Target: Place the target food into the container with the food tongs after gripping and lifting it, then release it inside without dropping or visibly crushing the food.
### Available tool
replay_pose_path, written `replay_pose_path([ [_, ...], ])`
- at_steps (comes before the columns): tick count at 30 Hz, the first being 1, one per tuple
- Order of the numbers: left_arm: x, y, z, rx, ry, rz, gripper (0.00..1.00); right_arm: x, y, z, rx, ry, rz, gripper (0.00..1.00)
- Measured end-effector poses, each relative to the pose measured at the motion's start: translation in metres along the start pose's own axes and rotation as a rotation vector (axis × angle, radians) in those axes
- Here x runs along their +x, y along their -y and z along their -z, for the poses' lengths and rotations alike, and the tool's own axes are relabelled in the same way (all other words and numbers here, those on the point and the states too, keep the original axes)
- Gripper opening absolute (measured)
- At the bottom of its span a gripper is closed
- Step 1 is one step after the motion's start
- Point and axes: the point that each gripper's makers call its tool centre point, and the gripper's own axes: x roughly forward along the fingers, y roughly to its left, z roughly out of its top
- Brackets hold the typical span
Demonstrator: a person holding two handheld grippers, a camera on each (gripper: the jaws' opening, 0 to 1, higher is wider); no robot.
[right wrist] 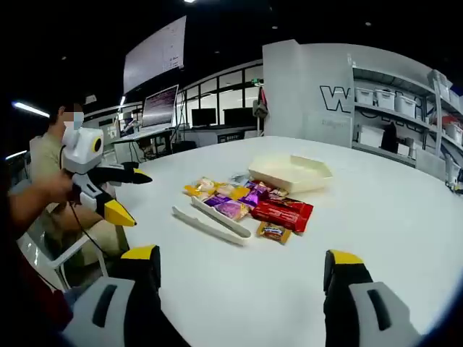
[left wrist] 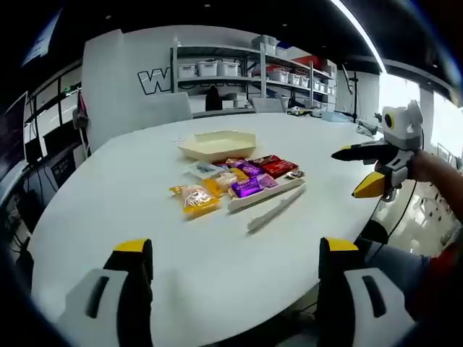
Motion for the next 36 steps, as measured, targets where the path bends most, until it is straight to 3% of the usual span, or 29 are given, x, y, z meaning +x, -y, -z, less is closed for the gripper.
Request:
replay_pose_path([
  [36, -0.0048, -0.0031, -0.0013, 0.021, -0.006, -0.01, 0.94, -0.002, -0.0017, -0.0065, 0.005, 0.02, -0.008, 0.93],
])
